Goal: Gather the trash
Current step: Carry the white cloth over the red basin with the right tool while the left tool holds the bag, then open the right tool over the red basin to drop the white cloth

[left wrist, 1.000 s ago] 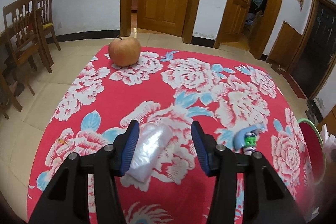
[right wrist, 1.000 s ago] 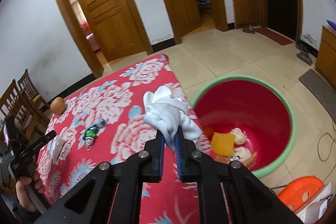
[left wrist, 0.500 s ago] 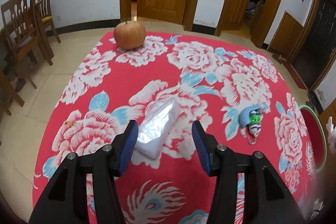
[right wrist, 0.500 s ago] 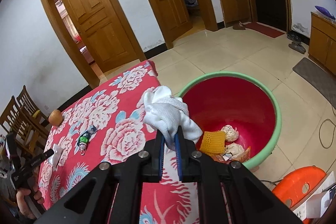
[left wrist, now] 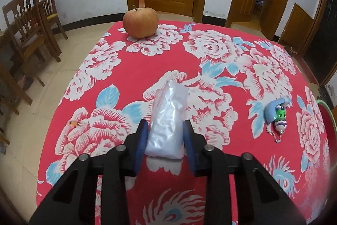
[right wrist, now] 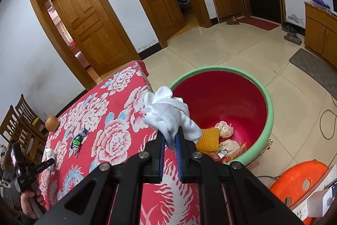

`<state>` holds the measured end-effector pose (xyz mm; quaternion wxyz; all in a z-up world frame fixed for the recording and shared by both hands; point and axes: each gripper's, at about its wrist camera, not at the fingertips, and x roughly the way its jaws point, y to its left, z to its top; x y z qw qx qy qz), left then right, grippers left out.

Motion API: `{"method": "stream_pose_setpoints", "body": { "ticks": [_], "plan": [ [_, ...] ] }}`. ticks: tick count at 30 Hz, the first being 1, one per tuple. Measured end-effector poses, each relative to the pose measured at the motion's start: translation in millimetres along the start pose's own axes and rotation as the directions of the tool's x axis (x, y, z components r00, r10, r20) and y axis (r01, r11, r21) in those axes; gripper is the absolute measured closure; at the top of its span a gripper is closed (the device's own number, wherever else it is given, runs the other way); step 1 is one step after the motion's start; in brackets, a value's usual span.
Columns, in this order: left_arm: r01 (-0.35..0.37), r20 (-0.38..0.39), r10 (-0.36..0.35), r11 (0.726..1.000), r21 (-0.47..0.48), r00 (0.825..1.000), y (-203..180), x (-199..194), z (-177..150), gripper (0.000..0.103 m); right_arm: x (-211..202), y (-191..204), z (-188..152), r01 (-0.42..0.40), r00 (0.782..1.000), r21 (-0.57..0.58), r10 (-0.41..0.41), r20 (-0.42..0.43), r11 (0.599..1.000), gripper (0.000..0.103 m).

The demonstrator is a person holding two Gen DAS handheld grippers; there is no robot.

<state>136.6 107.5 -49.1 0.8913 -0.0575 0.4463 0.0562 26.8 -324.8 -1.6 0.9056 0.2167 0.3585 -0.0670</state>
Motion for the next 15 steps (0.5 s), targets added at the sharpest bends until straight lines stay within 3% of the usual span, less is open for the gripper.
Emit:
{"method": "stream_pose_setpoints", "body": {
  "ticks": [7, 15],
  "plan": [
    [0.066, 0.012, -0.065, 0.997, -0.046, 0.998, -1, -13, -2, 0.071, 5, -16, 0, 0.024, 1.0, 0.039, -0.024, -0.007, 0.999, 0.092],
    [0.179, 0.034, -0.178, 0.984, -0.007, 0.983, -36, -39, 1, 0.071, 13, -33, 1, 0.076, 0.997, 0.075, -0.075, -0.019, 0.994, 0.087]
  ]
}}
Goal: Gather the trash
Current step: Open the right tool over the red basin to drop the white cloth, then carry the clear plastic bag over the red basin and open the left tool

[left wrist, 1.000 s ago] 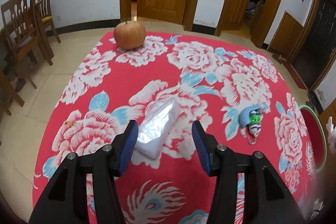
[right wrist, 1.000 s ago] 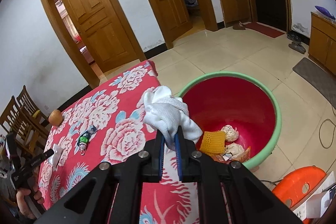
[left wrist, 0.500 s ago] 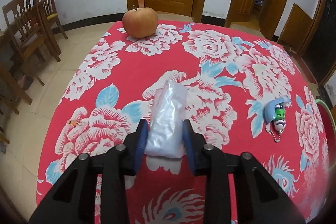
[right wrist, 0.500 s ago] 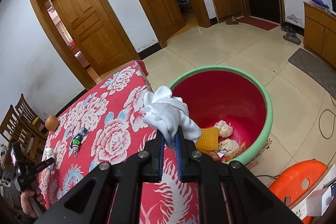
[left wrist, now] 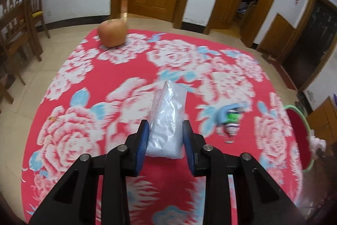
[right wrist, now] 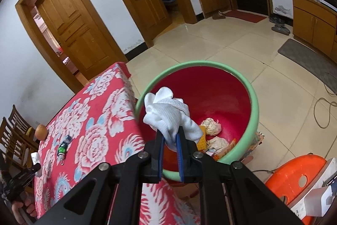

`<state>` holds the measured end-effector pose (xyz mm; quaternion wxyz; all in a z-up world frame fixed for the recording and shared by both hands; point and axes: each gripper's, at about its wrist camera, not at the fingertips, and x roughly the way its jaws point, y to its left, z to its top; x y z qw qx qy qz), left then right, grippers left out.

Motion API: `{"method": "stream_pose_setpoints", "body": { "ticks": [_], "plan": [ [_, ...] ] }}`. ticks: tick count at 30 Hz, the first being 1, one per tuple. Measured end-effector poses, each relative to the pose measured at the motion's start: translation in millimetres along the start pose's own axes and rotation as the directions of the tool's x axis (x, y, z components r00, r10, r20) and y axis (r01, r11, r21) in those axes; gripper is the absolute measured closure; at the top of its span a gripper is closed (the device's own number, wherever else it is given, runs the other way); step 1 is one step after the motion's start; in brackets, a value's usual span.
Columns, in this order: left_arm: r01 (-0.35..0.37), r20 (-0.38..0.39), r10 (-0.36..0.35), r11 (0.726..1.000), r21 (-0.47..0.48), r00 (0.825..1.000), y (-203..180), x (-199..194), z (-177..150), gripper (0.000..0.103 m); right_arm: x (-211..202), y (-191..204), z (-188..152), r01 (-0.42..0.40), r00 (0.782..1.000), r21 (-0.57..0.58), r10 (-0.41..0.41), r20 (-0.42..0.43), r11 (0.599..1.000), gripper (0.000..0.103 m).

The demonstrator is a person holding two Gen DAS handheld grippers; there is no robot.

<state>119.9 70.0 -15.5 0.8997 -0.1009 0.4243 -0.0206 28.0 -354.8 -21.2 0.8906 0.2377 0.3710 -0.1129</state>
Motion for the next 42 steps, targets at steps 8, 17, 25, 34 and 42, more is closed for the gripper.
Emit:
{"method": "stream_pose_setpoints", "body": {
  "ticks": [8, 17, 25, 34, 42],
  "plan": [
    [0.146, -0.004, -0.146, 0.985, 0.089, 0.989, -67, -17, 5, 0.071, -7, -8, 4, -0.01, 1.0, 0.024, 0.01, 0.026, 1.0, 0.076],
    [0.265, -0.074, -0.255, 0.94, 0.215, 0.964, -149, -12, 0, 0.071, -34, -25, 9, -0.017, 0.996, 0.075, 0.01, 0.09, 0.997, 0.054],
    [0.342, -0.173, -0.3, 0.88, 0.33, 0.938, -221, 6, -11, 0.071, -40, -46, 6, -0.021, 0.995, 0.133, 0.008, 0.1, 0.991, 0.043],
    [0.369, -0.236, -0.295, 0.841, 0.396, 0.926, -280, 35, -33, 0.071, -36, -59, 0, -0.039, 0.997, 0.165, 0.026, 0.078, 0.986, 0.041],
    [0.373, -0.238, -0.294, 0.812, 0.449, 0.926, -307, 43, -46, 0.063, -34, -66, 0, -0.041, 0.996, 0.191, 0.026, 0.081, 0.981, 0.04]
  ]
}}
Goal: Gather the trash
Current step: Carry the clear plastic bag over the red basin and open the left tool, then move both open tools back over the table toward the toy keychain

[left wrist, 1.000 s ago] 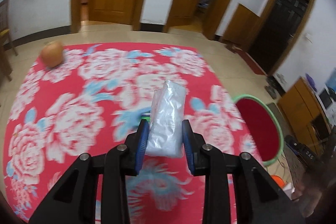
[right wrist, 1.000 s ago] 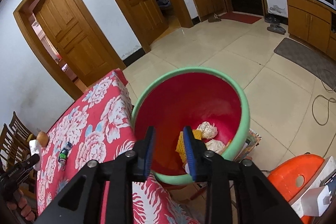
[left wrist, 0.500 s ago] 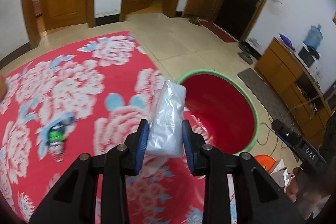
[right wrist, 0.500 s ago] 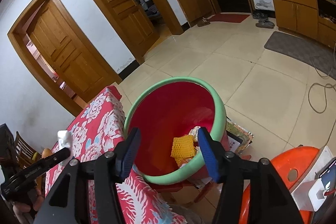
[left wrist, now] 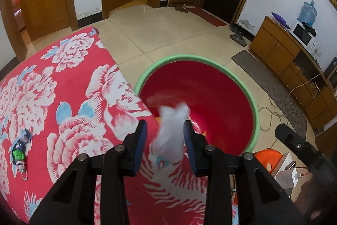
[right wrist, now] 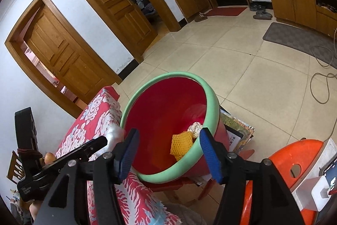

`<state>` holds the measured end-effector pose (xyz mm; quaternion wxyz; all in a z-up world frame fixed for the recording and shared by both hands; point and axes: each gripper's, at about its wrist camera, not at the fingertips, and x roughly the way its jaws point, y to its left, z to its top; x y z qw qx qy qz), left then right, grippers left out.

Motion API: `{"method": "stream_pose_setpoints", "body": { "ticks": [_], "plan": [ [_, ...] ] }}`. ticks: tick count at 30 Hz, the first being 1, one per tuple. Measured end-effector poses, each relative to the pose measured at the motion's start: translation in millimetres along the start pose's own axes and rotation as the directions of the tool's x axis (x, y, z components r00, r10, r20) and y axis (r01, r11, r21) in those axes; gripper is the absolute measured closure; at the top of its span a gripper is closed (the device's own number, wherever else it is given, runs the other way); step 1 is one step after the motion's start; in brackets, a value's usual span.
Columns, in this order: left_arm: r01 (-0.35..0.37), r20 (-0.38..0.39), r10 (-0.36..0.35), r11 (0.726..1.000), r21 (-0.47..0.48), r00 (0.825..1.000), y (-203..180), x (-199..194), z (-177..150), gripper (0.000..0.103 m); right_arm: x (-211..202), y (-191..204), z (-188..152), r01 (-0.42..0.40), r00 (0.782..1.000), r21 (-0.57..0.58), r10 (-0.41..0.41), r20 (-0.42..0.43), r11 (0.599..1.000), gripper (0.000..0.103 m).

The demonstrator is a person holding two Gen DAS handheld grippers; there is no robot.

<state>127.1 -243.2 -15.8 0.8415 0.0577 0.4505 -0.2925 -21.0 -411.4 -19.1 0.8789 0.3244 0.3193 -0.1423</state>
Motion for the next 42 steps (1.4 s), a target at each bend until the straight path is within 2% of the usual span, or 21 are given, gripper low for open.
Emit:
{"method": "stream_pose_setpoints", "body": {
  "ticks": [2, 15, 17, 21, 24, 30, 36, 42],
  "plan": [
    [-0.008, 0.015, 0.008, 1.0, 0.007, 1.0, 0, -4, 0, 0.058, 0, -1, 0, -0.004, 1.0, 0.006, 0.004, -0.003, 1.0, 0.04],
    [-0.043, 0.042, 0.045, 0.998, -0.038, 0.998, 15, -28, -4, 0.05, -5, 12, -5, -0.024, 1.0, -0.028, 0.024, -0.008, 0.999, 0.04],
    [-0.052, 0.046, 0.054, 0.998, -0.047, 0.997, 19, -35, -6, 0.047, -8, 16, -6, -0.031, 0.999, -0.036, 0.031, -0.007, 0.999, 0.039],
    [-0.104, 0.08, 0.109, 0.992, -0.067, 0.991, 25, -53, -13, 0.032, -12, 26, -10, -0.034, 0.999, -0.065, 0.034, -0.009, 0.997, 0.036],
    [-0.149, 0.106, 0.158, 0.985, -0.092, 0.982, 34, -69, -20, 0.032, -15, 33, -12, -0.038, 0.999, -0.091, 0.037, -0.014, 0.995, 0.035],
    [-0.187, 0.122, 0.207, 0.97, -0.158, 0.971, 61, -94, -31, 0.028, -23, 53, -19, -0.063, 0.998, -0.142, 0.061, -0.02, 0.988, 0.033],
    [-0.249, 0.123, 0.279, 0.944, -0.218, 0.952, 93, -118, -49, 0.028, -27, 79, -29, -0.107, 0.994, -0.189, 0.101, -0.045, 0.976, 0.033],
    [-0.277, 0.118, 0.325, 0.911, -0.304, 0.938, 128, -141, -71, 0.027, -26, 114, -42, -0.16, 0.986, -0.247, 0.142, -0.088, 0.956, 0.033]
  ]
}}
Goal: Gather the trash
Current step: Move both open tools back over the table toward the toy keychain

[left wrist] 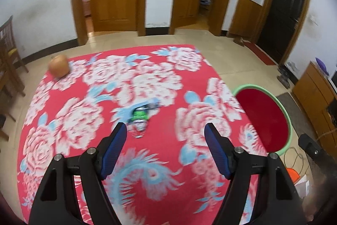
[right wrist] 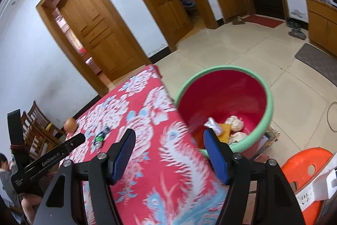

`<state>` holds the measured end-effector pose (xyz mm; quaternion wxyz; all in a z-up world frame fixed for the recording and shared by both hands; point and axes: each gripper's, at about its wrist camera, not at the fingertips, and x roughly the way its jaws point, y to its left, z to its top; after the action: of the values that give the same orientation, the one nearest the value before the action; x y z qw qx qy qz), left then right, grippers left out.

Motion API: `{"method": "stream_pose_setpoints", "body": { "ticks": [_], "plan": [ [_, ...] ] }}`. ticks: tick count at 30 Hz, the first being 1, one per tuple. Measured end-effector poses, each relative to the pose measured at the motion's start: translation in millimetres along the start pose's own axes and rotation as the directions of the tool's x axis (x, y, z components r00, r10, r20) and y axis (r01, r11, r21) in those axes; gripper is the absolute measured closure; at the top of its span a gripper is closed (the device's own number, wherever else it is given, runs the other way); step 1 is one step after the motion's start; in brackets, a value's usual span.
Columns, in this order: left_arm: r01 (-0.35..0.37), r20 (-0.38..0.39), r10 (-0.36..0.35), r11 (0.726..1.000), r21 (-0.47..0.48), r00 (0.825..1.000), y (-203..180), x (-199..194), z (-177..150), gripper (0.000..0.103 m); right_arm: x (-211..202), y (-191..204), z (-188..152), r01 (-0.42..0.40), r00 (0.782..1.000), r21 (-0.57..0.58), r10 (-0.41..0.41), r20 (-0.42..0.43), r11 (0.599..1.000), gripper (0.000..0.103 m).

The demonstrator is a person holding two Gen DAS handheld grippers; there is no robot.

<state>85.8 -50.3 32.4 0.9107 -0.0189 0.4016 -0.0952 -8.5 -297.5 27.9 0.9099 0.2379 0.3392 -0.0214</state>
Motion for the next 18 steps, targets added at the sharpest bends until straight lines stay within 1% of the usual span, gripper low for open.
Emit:
{"method": "stream_pose_setpoints", "body": {
  "ticks": [6, 11, 18],
  "plan": [
    [-0.061, 0.01, 0.062, 0.995, -0.078, 0.998, 45, -11, -7, 0.027, 11, 43, -2, -0.056, 0.998, -0.077, 0.054, -0.037, 0.995, 0.033],
    [-0.1, 0.013, 0.103, 0.987, -0.126, 0.995, 76, -16, -13, 0.027, 24, 77, -4, -0.085, 0.995, -0.13, 0.077, -0.065, 0.988, 0.033],
    [-0.143, 0.008, 0.147, 0.972, -0.189, 0.989, 118, -15, -21, 0.027, 55, 118, -11, -0.118, 0.987, -0.185, 0.095, -0.127, 0.976, 0.033]
  ]
}}
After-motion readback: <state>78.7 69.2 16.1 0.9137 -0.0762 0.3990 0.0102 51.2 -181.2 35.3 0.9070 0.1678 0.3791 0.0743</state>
